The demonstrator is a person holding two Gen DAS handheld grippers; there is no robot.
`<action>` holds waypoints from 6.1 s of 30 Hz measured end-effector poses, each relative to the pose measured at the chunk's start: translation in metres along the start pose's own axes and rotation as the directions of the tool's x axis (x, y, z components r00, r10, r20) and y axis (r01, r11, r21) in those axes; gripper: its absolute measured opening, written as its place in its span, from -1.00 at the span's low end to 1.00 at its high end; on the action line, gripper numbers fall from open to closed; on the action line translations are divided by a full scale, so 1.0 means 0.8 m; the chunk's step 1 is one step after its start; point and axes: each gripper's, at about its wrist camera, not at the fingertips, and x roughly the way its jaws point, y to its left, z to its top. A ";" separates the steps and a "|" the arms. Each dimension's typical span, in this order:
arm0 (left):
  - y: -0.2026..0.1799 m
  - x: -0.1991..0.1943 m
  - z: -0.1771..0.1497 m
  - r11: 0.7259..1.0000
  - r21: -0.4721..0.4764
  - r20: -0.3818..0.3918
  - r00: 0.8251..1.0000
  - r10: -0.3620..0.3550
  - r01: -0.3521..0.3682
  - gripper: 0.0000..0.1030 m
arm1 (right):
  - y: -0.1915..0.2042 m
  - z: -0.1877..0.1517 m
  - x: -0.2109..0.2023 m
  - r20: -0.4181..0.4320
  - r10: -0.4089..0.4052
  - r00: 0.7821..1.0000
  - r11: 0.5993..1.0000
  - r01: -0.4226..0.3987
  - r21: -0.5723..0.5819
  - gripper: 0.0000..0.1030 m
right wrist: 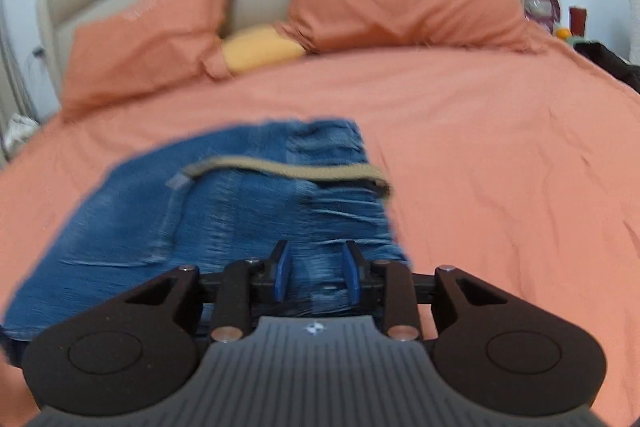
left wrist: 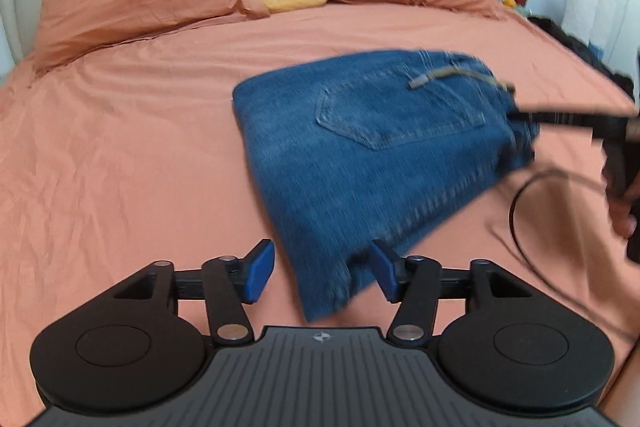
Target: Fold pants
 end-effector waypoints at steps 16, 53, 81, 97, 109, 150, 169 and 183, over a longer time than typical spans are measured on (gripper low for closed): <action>-0.018 0.040 0.003 0.979 0.141 -0.083 0.984 0.159 -0.146 -0.58 | 0.033 -0.024 0.006 -0.026 0.090 0.996 0.994 -0.091 -0.067 -0.43; -0.031 -0.011 0.078 0.970 0.197 -0.039 0.988 0.151 -0.140 0.41 | -0.071 -0.035 -0.040 -0.022 0.129 0.991 0.869 -0.102 0.484 0.56; 0.165 0.191 0.107 0.740 -0.619 0.033 0.951 -0.308 0.262 0.44 | -0.125 -0.046 0.073 0.022 0.249 0.968 0.641 -0.182 0.746 0.14; 0.134 0.138 0.162 0.839 -0.507 0.039 0.978 -0.206 0.197 -0.84 | -0.118 -0.023 0.048 0.116 0.287 0.951 0.688 -0.289 0.665 -0.47; 0.182 -0.002 0.198 0.928 -0.356 0.069 0.993 -0.093 0.112 -0.85 | -0.002 0.020 -0.024 0.149 0.409 0.900 0.750 -0.424 0.508 -0.49; 0.446 0.033 0.009 0.882 -0.452 -0.133 0.988 0.082 -0.134 -0.31 | 0.334 -0.068 0.071 -0.372 0.261 0.891 0.959 -0.195 0.208 -0.25; 0.348 -0.231 0.081 0.947 -0.195 0.047 0.961 0.271 -0.257 -0.06 | 0.362 0.004 -0.134 -0.158 0.200 0.967 0.978 -0.206 -0.028 0.58; 0.243 -0.360 -0.002 0.913 -0.085 0.082 0.911 0.405 -0.398 0.14 | 0.430 -0.028 -0.302 0.007 0.276 0.961 0.941 -0.268 -0.207 0.76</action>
